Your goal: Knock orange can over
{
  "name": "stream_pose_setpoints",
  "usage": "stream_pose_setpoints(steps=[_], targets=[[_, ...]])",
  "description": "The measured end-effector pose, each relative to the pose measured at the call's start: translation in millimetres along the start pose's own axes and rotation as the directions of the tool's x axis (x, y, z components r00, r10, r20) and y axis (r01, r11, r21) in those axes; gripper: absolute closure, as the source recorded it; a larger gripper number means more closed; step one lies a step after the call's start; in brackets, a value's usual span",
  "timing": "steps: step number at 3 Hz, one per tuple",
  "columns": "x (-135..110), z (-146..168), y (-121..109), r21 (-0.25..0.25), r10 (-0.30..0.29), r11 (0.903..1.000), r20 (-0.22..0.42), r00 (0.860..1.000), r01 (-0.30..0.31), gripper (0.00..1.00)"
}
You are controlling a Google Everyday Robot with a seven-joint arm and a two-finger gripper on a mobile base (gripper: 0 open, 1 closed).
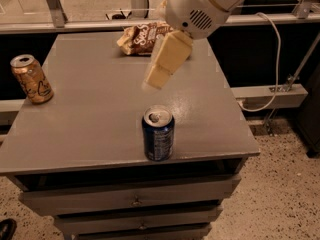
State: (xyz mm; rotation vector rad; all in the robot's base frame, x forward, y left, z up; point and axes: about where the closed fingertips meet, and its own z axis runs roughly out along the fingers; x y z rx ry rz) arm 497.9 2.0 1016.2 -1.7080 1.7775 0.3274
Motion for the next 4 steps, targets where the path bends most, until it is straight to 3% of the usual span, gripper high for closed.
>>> stream_pose_setpoints(steps=[1, 2, 3, 4], targets=[[-3, 34, 1, -0.038, 0.012, 0.9992, 0.053, 0.999, -0.010, 0.00], [-22, 92, -26, -0.029, 0.045, 0.9988, 0.165, 0.985, -0.040, 0.00], [-46, 149, -54, -0.019, 0.092, 0.9958, 0.266, 0.960, -0.090, 0.00], [-66, 187, -72, -0.014, 0.126, 0.9916, 0.323, 0.938, -0.129, 0.00]])
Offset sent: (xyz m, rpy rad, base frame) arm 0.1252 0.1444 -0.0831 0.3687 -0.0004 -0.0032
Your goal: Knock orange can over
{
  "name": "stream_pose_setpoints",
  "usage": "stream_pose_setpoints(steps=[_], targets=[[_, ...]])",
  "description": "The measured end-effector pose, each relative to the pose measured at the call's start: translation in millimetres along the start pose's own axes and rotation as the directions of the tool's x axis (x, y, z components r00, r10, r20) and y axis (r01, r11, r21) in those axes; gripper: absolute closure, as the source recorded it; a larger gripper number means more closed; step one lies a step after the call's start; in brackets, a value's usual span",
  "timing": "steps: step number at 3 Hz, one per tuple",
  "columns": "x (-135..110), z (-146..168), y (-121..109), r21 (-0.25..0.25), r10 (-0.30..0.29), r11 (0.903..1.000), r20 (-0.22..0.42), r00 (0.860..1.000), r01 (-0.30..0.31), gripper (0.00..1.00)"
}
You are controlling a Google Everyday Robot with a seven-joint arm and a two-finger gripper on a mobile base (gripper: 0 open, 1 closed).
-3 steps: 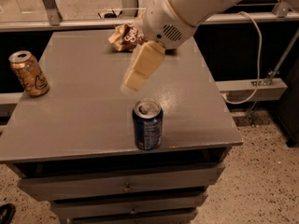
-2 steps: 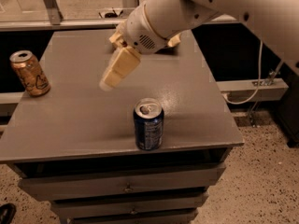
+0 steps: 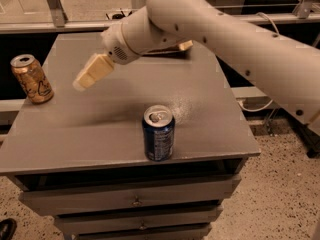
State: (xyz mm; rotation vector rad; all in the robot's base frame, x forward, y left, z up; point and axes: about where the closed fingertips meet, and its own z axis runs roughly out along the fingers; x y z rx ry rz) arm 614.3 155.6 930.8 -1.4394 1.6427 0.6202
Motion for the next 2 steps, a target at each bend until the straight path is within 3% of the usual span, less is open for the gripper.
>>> stream_pose_setpoints(steps=[2], targets=[[-20, 75, 9, -0.020, 0.051, 0.9986, 0.058, 0.997, -0.050, 0.00]])
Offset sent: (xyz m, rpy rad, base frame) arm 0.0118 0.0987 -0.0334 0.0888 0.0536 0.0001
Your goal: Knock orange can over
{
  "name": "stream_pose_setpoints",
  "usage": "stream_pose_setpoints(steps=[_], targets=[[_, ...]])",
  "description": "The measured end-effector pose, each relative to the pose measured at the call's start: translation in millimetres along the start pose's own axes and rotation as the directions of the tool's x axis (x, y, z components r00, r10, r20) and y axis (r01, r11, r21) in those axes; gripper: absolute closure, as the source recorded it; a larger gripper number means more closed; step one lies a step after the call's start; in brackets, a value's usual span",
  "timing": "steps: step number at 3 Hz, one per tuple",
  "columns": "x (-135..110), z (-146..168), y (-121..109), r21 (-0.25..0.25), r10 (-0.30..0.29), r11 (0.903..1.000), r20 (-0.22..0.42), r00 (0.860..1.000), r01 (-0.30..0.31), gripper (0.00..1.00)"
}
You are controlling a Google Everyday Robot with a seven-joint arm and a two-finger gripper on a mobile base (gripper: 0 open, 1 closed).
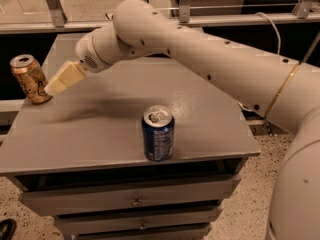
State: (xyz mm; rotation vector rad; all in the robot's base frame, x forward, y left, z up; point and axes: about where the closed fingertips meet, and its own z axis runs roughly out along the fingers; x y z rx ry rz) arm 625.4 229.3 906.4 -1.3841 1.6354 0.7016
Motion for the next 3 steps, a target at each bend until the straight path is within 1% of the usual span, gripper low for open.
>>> stream_pose_setpoints(steps=[1, 2, 3], targets=[[-11, 31, 9, -0.020, 0.005, 0.9998, 0.031, 1.000, -0.004, 0.00], [-24, 56, 21, -0.054, 0.009, 0.9985, 0.065, 0.998, -0.006, 0.00], [-31, 72, 31, -0.080, 0.012, 0.9967, 0.083, 0.996, -0.006, 0.00]])
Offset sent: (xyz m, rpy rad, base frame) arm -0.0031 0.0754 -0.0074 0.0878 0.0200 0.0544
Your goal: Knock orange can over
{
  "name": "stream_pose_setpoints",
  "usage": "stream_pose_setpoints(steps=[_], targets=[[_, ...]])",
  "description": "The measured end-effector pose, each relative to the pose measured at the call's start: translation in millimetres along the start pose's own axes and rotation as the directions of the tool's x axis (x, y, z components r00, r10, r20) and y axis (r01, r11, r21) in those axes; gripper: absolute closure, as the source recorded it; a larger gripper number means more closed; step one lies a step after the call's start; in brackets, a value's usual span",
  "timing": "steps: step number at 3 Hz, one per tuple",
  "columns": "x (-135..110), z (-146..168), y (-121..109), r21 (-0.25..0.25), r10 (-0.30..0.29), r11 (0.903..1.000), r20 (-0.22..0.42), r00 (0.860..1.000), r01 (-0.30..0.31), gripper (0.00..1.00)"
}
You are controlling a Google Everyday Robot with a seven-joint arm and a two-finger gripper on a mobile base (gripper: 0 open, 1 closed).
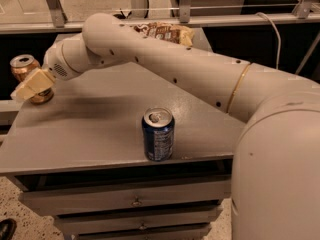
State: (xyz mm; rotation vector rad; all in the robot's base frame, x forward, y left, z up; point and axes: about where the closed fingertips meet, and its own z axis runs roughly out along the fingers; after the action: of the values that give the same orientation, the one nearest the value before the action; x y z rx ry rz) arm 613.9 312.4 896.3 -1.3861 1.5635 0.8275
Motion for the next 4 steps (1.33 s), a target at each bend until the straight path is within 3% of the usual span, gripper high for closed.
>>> stream_pose_setpoints(steps=[2, 3, 4], targets=[[0, 19, 6, -0.017, 0.024, 0.9996, 0.022, 0.999, -0.023, 0.41], [3, -7, -18, 0.030, 0.026, 0.9992, 0.011, 1.000, -0.027, 0.72], [4, -47, -51, 0.065, 0.017, 0.9978, -0.024, 1.000, -0.015, 0.96]])
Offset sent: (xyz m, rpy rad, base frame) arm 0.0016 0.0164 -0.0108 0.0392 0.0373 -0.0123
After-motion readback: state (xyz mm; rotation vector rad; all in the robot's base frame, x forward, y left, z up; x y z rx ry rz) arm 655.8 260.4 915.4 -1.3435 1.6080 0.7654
